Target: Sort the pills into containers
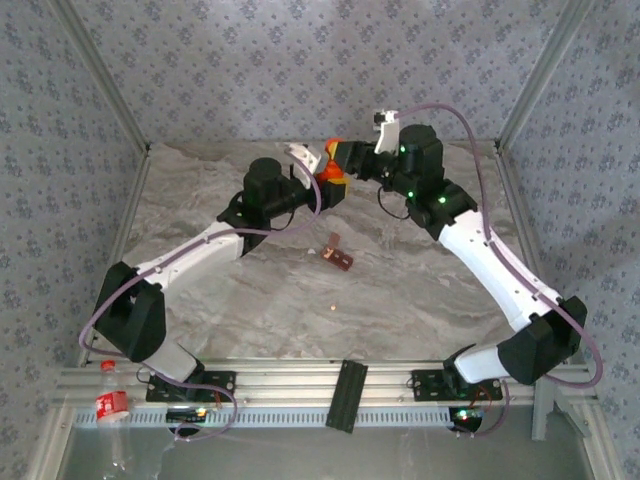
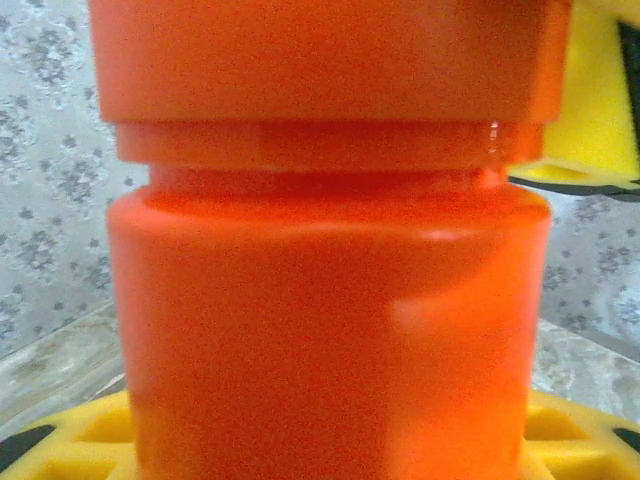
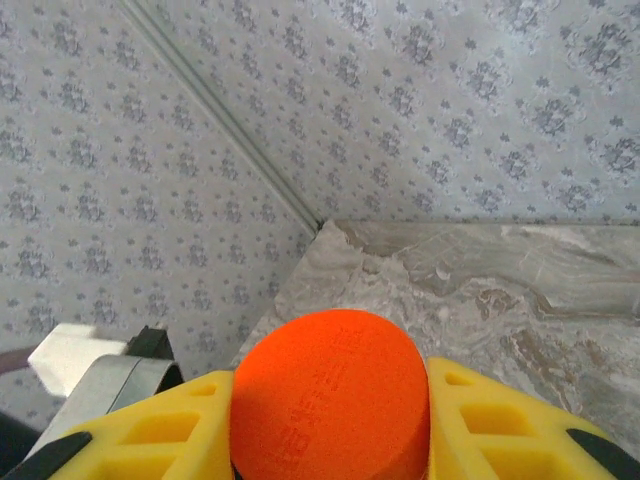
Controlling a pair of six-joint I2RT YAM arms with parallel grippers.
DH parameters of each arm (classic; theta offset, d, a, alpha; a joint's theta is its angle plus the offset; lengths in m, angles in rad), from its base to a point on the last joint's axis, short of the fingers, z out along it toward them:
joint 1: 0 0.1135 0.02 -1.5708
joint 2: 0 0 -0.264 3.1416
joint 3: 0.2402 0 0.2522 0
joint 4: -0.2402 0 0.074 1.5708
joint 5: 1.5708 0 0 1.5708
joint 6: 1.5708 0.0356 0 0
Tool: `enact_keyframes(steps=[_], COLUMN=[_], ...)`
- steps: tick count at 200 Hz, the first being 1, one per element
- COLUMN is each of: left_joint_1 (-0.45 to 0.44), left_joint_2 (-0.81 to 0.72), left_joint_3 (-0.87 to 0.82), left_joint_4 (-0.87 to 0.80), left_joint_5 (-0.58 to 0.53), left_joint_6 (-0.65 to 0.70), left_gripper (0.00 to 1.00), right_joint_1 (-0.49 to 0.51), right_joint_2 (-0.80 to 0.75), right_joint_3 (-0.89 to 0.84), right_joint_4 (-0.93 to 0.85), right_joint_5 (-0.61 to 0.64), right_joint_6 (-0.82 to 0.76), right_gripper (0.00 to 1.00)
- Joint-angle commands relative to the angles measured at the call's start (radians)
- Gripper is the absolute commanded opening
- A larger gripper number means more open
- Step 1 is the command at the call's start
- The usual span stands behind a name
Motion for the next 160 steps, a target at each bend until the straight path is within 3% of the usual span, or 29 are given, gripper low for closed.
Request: enact_keyframes(steps=[1, 17, 36, 64, 109, 130, 160], left_joint_1=[-0.039, -0.039, -0.038, -0.024, 0.024, 0.049, 0.064], left_joint_2=[-0.041, -0.039, -0.039, -0.046, -0.058, -0.042, -0.006], left_joint_3=[0.016, 0.016, 0.018, 0.017, 0.037, 0.071, 0.130], left_joint_4=[0.174, 0.178, 0.176, 0.165, 0.114, 0.082, 0.051], left_joint_5=[-0.067, -0.076, -0.078, -0.041, 0.183, 0.335, 0.501], left_joint_6=[0.047, 0.043, 0.040, 0.022, -0.019, -0.050, -0.105], left_gripper=[0.00, 0.00, 0.00, 0.00, 0.00, 0.00, 0.00], right_joint_1=[0.068, 0.066, 0.042, -0.054, -0.224, -0.285, -0.289], right_joint_2=[-0.004, -0.013, -0.041, -0.132, -0.237, -0.188, -0.090], right_joint_3=[-0.069, -0.070, -0.063, -0.076, -0.038, 0.040, 0.145], right_joint_4=[0.046, 0.067, 0.072, 0.073, -0.025, -0.105, -0.184], right_joint_5=[-0.025, -0.026, -0.054, -0.140, -0.366, -0.513, -0.649], right_joint_6=[0.120, 0.112, 0.104, 0.104, -0.038, -0.124, -0.204], right_gripper=[0.36, 0.42, 0.63, 0.82, 0.93, 0.94, 0.93])
